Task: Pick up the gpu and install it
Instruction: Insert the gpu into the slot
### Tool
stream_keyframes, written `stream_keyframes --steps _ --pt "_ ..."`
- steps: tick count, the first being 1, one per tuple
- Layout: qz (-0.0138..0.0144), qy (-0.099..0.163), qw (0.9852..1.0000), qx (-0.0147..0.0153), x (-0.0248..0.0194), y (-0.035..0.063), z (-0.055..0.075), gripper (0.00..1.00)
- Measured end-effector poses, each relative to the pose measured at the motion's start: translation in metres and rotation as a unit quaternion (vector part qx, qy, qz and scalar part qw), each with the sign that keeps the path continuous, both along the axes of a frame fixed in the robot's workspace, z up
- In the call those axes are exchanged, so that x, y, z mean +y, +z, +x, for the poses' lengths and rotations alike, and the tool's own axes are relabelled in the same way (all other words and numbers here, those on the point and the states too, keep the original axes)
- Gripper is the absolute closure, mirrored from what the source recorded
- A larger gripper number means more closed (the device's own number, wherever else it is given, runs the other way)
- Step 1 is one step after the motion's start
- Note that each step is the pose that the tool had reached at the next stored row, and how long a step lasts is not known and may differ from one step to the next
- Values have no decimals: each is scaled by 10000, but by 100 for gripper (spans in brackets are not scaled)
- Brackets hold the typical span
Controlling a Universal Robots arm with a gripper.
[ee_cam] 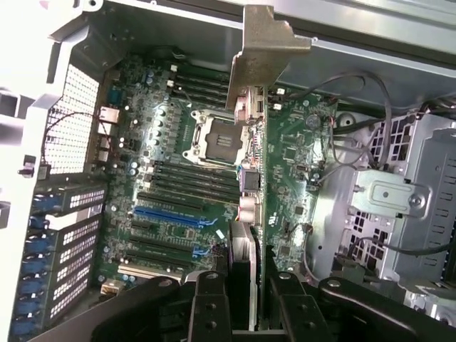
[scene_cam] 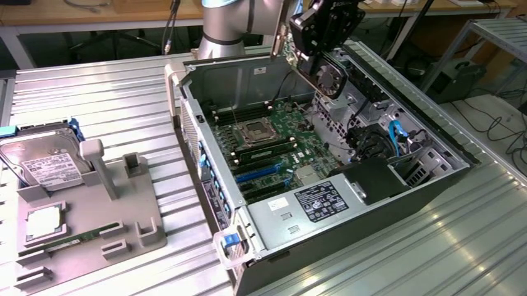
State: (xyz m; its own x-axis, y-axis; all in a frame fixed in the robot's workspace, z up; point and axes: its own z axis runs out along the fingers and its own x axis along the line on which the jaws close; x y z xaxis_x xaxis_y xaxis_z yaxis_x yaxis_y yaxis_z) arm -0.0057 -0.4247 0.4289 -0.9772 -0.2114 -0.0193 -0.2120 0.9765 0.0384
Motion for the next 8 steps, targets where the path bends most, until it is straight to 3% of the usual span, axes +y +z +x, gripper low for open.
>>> stream_keyframes --steps 8 --pt "0 200 9998 0 -5 -2 -20 73"
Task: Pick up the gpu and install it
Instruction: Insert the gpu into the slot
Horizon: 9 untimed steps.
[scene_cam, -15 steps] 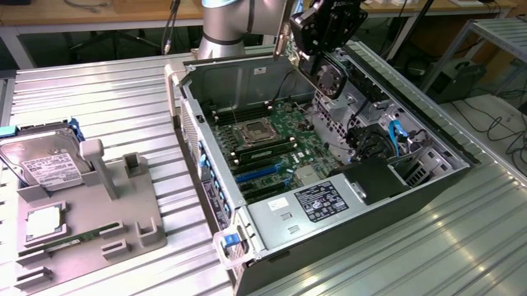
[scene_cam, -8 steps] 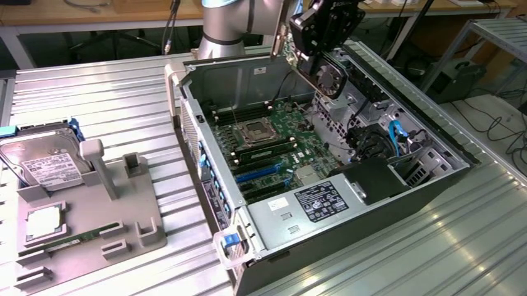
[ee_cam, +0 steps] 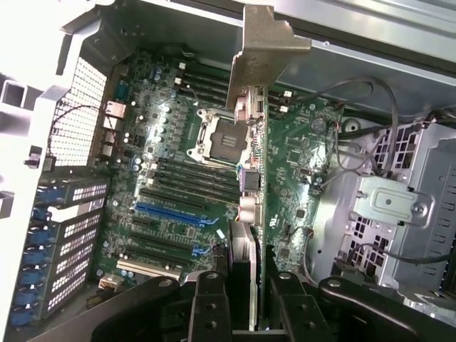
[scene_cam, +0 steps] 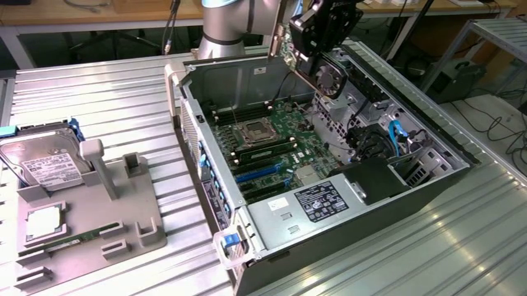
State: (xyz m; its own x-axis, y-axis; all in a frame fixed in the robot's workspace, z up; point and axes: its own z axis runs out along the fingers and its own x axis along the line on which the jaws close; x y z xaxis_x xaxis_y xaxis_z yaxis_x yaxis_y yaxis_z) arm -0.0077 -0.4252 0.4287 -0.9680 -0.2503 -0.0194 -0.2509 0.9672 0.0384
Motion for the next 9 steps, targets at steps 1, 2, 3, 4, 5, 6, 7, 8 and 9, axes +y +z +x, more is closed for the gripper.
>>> stream_keyframes --steps 1,2,3,4,5,6,7,8,9 --pt "-1 22 10000 0 0 0 -3 73" --pt "-1 59 10000 0 0 0 -5 73" --pt "-1 93 10000 0 0 0 -7 73" --pt "-1 133 9999 0 -1 0 -9 73" --pt "-1 167 9999 0 -1 0 -10 73" --pt "-1 198 9998 0 -1 -1 -11 73" --pt "-1 231 9997 0 -1 -1 -13 73" --pt "0 260 9997 0 -1 -1 -13 73" --pt "0 290 9996 0 -1 -1 -14 73"
